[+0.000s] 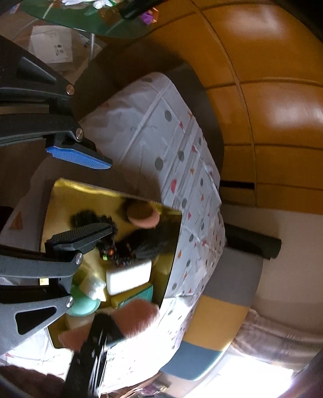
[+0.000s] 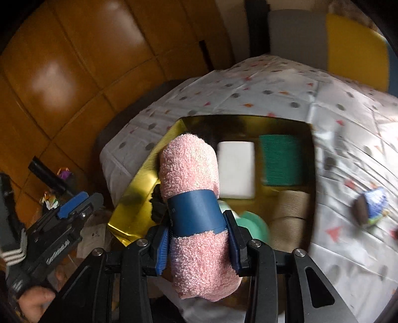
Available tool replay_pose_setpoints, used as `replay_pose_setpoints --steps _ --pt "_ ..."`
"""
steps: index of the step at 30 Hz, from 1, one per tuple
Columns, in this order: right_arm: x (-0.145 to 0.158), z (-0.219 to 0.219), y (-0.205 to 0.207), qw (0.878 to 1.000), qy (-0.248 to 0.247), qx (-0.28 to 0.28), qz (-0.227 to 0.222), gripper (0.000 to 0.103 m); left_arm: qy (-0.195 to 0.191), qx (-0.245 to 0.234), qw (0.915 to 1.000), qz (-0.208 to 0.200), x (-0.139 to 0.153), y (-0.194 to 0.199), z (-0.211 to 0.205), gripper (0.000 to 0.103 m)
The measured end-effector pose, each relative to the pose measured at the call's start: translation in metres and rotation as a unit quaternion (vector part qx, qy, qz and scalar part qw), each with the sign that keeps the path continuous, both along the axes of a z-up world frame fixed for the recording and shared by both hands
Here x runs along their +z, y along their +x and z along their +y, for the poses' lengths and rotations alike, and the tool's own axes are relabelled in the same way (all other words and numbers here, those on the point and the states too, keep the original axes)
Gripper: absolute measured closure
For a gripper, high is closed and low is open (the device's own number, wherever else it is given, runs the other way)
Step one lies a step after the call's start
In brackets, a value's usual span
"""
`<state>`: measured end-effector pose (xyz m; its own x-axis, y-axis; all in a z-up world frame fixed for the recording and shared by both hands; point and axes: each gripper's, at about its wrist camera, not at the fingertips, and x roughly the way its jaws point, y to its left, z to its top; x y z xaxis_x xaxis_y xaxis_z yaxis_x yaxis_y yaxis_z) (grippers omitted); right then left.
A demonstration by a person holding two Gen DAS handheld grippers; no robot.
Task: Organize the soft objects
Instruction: 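Carry the pink towel into the gold tray and open the right tool, then move both tools away from the tray toward the Tempo tissue pack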
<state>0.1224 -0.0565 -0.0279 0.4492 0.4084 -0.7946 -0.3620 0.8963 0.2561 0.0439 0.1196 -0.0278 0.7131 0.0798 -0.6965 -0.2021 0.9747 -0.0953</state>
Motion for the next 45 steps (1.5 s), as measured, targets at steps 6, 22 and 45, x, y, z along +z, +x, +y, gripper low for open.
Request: replay_pose_setpoints --steps 6,22,45 --pt "-0.034 0.036 0.012 0.999 -0.027 0.015 0.033 0.061 -0.002 0.016 0.9999 0.005 -0.006 -0.003 0.013 0.057" --pt "-0.012 0.004 -0.007 1.0 -0.018 0.006 -0.009 0.04 0.011 -0.002 0.9999 0.006 -0.004 -0.002 -0.001 0.057" --pt "0.009 -0.134 -0.038 0.991 -0.059 -0.106 -0.065 0.028 0.038 -0.055 0.9977 -0.013 0.015 0.003 -0.041 0.038"
